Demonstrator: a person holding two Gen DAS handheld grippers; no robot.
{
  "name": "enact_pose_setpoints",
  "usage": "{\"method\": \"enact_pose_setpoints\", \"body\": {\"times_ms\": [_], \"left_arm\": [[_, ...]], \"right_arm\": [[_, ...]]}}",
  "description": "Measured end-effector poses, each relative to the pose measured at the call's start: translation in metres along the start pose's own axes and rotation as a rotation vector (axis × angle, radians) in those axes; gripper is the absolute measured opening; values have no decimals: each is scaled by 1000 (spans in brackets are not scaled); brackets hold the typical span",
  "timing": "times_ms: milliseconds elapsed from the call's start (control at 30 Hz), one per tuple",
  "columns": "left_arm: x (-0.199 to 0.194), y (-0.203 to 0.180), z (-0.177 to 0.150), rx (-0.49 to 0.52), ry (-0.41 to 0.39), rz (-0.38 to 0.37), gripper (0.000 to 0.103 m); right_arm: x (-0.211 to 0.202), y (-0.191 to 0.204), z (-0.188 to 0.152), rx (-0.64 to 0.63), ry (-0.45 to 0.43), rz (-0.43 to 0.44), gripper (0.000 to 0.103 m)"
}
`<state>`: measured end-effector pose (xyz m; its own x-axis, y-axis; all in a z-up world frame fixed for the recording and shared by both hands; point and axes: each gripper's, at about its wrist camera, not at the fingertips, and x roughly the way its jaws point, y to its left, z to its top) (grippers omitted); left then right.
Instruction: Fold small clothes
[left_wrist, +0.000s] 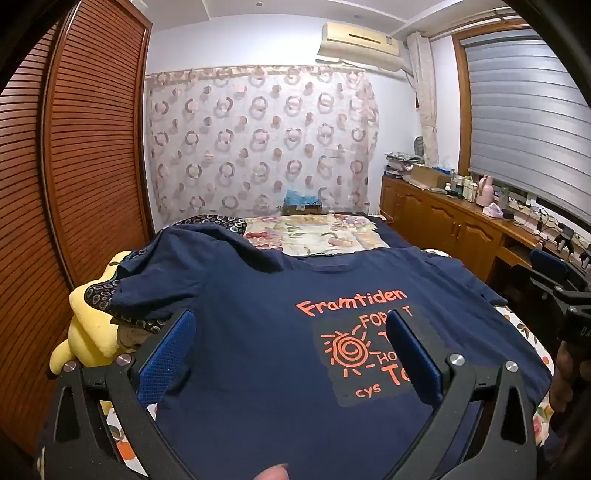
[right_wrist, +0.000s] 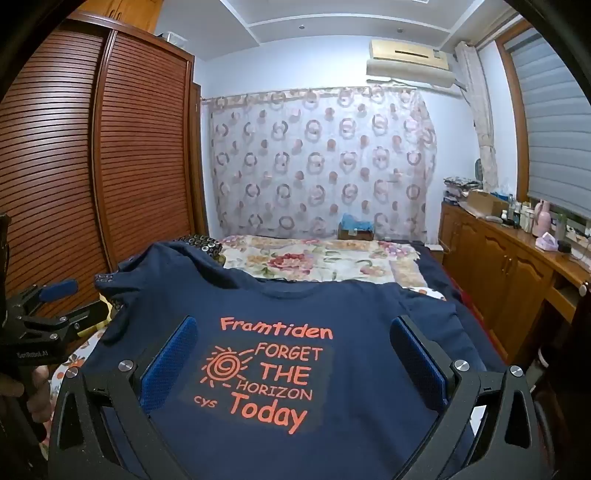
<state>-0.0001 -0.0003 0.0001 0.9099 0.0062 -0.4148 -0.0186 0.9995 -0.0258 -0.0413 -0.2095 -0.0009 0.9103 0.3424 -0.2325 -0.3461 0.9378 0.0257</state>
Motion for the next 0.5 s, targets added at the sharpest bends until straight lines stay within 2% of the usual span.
{"method": "enact_pose_setpoints", "body": {"times_ms": [67, 500], "left_arm": [[0, 0, 0, 3, 7, 1, 103], [0, 0, 0, 6, 7, 3, 103]], "right_arm": [[0, -1, 0, 17, -22, 1, 103], [-3, 1, 1, 25, 2, -7, 103]]}}
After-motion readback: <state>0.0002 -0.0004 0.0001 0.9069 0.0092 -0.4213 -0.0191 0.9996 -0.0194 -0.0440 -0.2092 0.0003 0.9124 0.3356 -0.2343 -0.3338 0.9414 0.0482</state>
